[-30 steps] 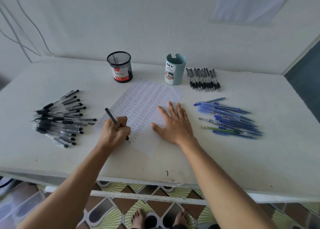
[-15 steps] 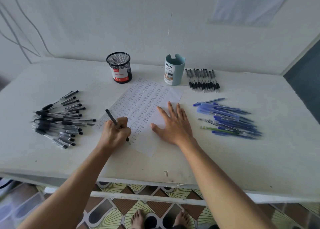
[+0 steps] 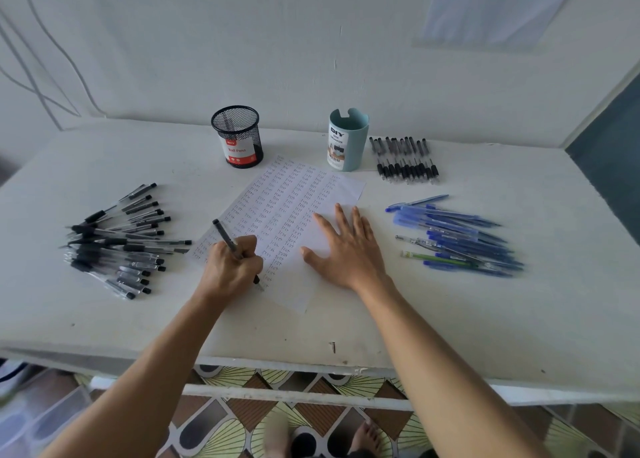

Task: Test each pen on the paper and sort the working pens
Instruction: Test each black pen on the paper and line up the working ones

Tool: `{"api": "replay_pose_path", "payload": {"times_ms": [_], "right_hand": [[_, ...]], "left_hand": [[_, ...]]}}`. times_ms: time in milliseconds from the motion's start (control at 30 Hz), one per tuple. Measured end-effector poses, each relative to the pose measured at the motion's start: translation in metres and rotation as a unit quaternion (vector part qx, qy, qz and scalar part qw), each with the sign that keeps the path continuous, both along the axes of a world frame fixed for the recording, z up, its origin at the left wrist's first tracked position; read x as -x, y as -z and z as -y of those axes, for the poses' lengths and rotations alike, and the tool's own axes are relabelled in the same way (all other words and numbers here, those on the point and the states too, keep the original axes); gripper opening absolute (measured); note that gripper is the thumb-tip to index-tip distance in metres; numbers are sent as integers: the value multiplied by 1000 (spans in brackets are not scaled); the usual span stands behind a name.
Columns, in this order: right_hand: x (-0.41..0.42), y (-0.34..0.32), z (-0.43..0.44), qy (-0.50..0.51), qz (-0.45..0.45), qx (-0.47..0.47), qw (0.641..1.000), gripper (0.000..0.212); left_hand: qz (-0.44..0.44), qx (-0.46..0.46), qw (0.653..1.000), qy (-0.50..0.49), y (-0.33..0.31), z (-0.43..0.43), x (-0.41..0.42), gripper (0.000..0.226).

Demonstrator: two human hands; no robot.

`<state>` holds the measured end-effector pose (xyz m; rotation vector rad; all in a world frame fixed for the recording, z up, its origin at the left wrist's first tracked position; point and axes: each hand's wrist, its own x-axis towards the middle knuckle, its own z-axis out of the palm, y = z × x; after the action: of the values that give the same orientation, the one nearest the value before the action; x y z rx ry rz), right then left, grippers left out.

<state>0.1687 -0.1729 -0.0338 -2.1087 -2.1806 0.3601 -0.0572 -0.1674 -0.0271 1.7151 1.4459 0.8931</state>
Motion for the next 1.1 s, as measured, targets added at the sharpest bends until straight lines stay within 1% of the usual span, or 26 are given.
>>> {"api": "replay_pose_path", "payload": {"times_ms": [67, 100, 167, 233, 267, 333, 400, 500, 633, 733, 867, 933, 1000, 1100], "right_hand": [[0, 0, 0, 0, -1, 2, 1000, 79], [0, 0, 0, -1, -1, 2, 1000, 79], [0, 0, 0, -2, 2, 2, 1000, 80], [0, 0, 0, -2, 3, 4, 1000, 80], [-1, -1, 0, -2, 3, 6, 1000, 80], [-1, -2, 0, -3, 1, 8, 1000, 81], [-1, -3, 1, -5, -2, 10, 1000, 81], [-3, -4, 0, -5, -9, 13, 1000, 82], [-6, -8, -3, -6, -21, 27, 999, 80], [-10, -11, -5, 0, -18, 17, 1000, 78], [-23, -14, -9, 0, -36, -14, 999, 68], [-27, -11, -9, 10, -33, -26, 999, 64], [-26, -8, -10, 26, -29, -28, 999, 63], [-23, -6, -10, 30, -33, -22, 999, 65]], "left_hand": [[23, 21, 999, -11, -3, -1, -1, 23], [56, 37, 998, -21, -5, -1, 0, 24], [153, 59, 986, -32, -9, -1, 1, 20], [226, 67, 971, -34, -12, -3, 1, 6], [246, 73, 966, -37, -12, -4, 1, 6], [267, 77, 959, -47, -11, -7, -1, 18], [265, 69, 960, -54, -12, -9, -3, 28], [226, 79, 970, -40, -9, -12, -1, 48], [148, 98, 984, -12, -9, -17, 3, 43], [93, 104, 990, 6, -16, -16, -1, 40], [20, 103, 994, -12, -22, -13, -7, 32], [-11, 110, 994, -12, -25, -11, -9, 32], [12, 133, 991, -11, -29, -10, -12, 33], [95, 206, 974, -23, -37, -17, -14, 29]]}}
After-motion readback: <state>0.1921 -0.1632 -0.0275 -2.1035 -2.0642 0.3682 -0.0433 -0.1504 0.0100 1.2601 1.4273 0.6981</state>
